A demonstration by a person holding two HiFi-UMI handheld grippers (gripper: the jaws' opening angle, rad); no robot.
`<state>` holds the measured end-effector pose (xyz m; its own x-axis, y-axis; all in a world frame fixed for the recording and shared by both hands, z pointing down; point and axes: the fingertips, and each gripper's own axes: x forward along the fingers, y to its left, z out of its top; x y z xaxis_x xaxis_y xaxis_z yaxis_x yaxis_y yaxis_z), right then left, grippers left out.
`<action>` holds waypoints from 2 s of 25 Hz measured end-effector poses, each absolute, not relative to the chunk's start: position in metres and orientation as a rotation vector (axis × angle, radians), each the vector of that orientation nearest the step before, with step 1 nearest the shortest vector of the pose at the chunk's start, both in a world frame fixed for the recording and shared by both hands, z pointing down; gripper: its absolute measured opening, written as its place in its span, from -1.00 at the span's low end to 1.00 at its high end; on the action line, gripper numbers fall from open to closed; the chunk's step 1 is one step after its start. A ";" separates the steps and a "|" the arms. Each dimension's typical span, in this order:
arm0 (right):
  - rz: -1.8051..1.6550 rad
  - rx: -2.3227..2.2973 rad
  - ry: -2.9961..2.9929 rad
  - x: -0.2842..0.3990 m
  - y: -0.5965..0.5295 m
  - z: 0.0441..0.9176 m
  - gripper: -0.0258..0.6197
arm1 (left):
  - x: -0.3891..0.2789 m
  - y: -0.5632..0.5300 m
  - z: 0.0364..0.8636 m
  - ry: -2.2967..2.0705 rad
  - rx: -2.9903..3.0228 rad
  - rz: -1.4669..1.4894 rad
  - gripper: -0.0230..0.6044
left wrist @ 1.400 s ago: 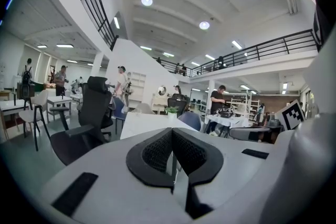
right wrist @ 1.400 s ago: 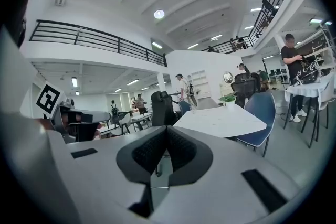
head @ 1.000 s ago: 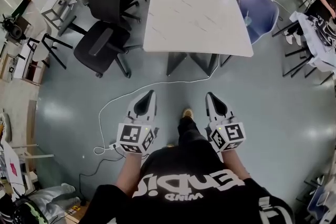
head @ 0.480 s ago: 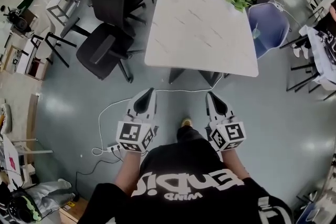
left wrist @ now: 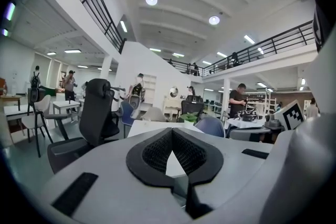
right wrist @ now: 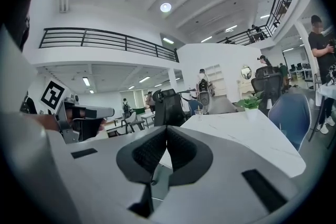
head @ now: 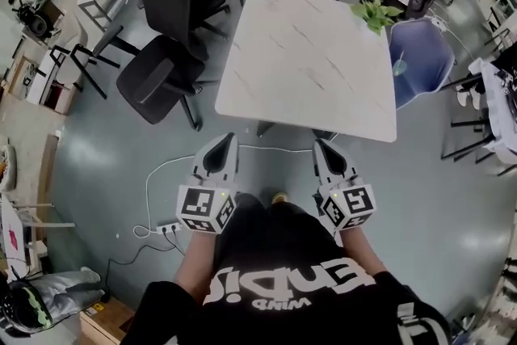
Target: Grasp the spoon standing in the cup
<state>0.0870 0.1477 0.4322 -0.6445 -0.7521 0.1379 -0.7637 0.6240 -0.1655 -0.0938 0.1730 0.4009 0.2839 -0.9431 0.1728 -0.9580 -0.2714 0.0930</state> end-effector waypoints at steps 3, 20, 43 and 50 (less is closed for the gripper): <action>0.348 1.285 -2.786 0.088 0.137 0.435 -0.88 | -0.093 0.164 0.401 -1.790 2.356 0.131 -0.88; 0.356 1.309 -2.753 0.091 0.058 0.452 -0.88 | -0.097 0.080 0.415 -1.779 2.368 0.130 -0.88; 0.367 1.308 -2.733 0.047 -0.089 0.444 -0.88 | -0.133 -0.088 0.409 -1.718 2.404 0.135 -0.88; 0.350 1.341 -2.706 0.031 -0.131 0.435 -0.88 | -0.148 -0.139 0.400 -1.670 2.441 0.120 -0.88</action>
